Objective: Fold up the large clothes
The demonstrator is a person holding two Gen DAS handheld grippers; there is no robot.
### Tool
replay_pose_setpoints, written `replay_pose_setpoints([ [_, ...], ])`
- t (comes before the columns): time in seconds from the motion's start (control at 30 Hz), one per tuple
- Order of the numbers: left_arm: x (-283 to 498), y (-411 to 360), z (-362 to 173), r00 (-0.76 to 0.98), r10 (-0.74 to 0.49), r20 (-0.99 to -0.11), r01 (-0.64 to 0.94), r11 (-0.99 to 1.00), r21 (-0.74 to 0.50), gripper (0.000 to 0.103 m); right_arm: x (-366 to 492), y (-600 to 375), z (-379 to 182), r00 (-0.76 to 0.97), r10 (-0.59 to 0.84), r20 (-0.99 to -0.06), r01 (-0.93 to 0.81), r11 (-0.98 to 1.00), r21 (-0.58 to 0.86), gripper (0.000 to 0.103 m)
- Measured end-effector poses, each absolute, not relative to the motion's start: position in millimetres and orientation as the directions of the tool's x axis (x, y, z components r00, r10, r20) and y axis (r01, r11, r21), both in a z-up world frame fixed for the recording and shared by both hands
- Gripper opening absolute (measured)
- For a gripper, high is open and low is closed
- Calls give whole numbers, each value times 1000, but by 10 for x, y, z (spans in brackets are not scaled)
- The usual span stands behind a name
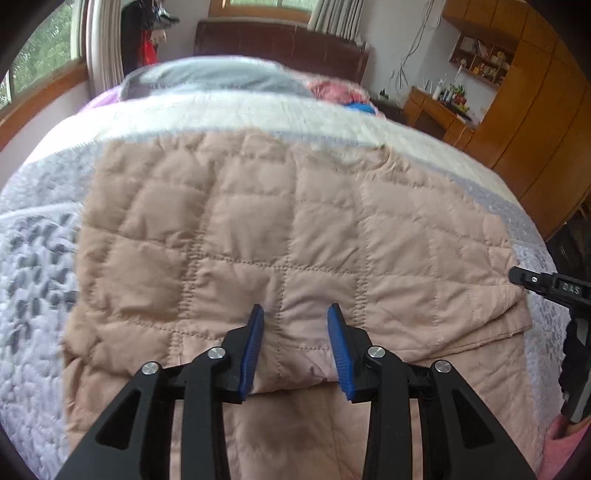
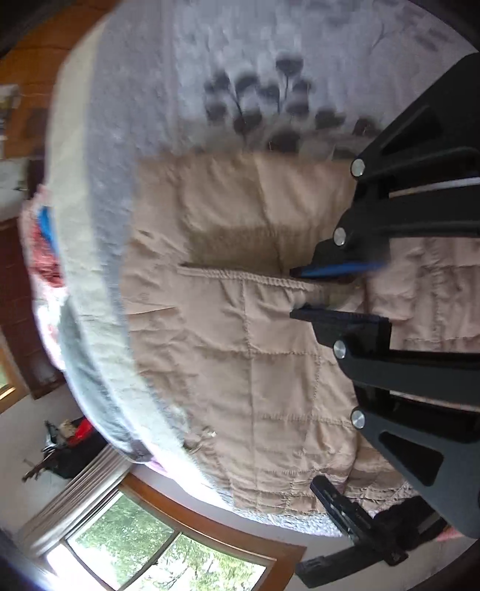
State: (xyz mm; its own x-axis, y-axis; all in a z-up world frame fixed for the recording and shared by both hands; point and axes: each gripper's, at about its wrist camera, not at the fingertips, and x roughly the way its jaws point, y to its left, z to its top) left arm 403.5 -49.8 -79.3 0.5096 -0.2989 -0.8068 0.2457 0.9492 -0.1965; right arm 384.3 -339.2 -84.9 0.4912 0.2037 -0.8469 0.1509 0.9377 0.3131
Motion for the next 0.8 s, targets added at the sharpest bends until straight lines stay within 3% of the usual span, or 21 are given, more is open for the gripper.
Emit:
replay_pose_setpoints([
  [0.2, 3892, -752, -685, 506, -297, -810, 289, 943, -166, 40, 3651, -3147, -659, 525, 225, -821, 81, 947, 311, 17],
  [0.5, 4078, -849, -988, 456, -256, -853, 285, 949, -133, 42, 4029, -3053, -1234, 399, 259, -880, 111, 939, 326, 11],
  [0.63, 3922, -739, -806, 460, -250, -852, 277, 952, -129, 42, 3802, -3083, -993, 436, 264, -860, 72, 943, 326, 18],
  [0.7, 3718, -592, -655, 476, -256, -841, 293, 948, -122, 50, 3564, -3070, -829, 465, 259, -847, 34, 950, 309, 21],
  [0.77, 3386, -330, -498, 512, -237, -825, 307, 948, -81, 65, 3186, -3138, -676, 484, 262, -835, -7, 955, 296, 27],
  [0.8, 3208, -161, -446, 526, -231, -819, 308, 949, -69, 67, 3018, -3184, -638, 488, 261, -833, -17, 957, 290, 33],
])
